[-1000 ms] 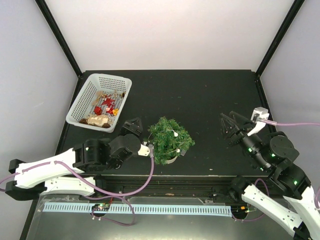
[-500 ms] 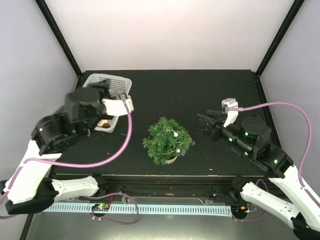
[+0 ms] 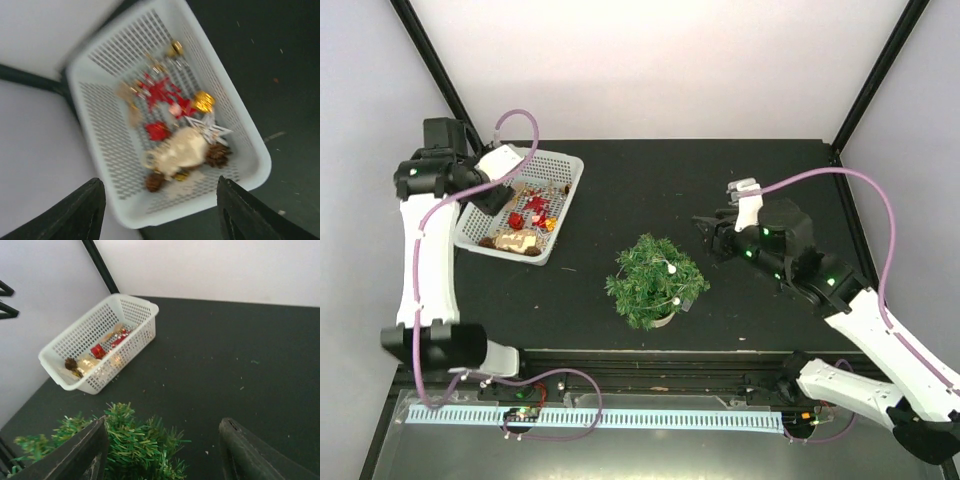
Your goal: Decorate the small christmas tree
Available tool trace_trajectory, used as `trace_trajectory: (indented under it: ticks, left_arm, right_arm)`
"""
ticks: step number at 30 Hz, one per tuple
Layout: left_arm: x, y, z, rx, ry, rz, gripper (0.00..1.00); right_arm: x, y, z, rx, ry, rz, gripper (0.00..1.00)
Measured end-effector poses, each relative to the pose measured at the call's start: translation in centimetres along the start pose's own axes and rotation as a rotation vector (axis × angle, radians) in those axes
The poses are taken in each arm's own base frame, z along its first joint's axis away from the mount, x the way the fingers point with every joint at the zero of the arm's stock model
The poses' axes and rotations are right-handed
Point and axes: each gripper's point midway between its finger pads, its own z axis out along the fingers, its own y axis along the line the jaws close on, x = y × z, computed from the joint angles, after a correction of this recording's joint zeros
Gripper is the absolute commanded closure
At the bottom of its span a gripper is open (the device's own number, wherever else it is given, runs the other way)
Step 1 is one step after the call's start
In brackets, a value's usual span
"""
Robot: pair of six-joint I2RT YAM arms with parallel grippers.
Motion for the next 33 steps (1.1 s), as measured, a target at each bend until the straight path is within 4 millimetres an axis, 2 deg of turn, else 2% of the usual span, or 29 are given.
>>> trace_trajectory:
  ticks: [3, 5, 9, 13, 16, 20, 23, 26, 29, 33]
  left_arm:
    - [3.9, -0.9, 6.3, 0.149, 0.125, -0.122, 0.37]
    - [5.7, -2.0, 9.4, 0.222, 0.191, -0.177, 0.37]
    - [6.8, -2.2, 13.5, 0.272, 0.258, -0.250, 0.37]
    - [7.7, -0.5, 17.7, 0.247, 0.321, -0.280, 0.37]
    - [9.3, 0.7, 20.6, 0.219, 0.369, -0.290, 0.38]
    - [10.8, 0.5, 22.3, 0.218, 0.411, -0.283, 0.38]
    - [11.3, -1.1, 22.8, 0.236, 0.418, -0.261, 0.38]
    - [12.5, -4.7, 22.6, 0.279, 0.437, -0.228, 0.38]
    - [14.7, -9.4, 21.2, 0.340, 0.476, -0.190, 0.38]
    - [16.6, -12.8, 19.8, 0.373, 0.484, -0.155, 0.38]
  right_arm:
    - [1.3, -0.4, 1.4, 0.020, 0.046, 0.002, 0.36]
    - [2.0, -0.8, 2.0, 0.031, 0.068, 0.009, 0.36]
    - [3.4, -2.4, 3.5, 0.071, 0.105, 0.040, 0.35]
    - [5.6, -5.1, 5.1, 0.113, 0.157, 0.100, 0.35]
    - [7.0, -6.3, 6.0, 0.127, 0.197, 0.131, 0.35]
    - [8.0, -6.6, 6.9, 0.114, 0.229, 0.148, 0.35]
    - [8.3, -6.6, 7.5, 0.105, 0.244, 0.153, 0.35]
    - [8.8, -6.6, 7.9, 0.100, 0.263, 0.157, 0.35]
    - [8.8, -6.6, 8.0, 0.093, 0.266, 0.159, 0.35]
    - [8.7, -6.4, 8.1, 0.080, 0.262, 0.162, 0.35]
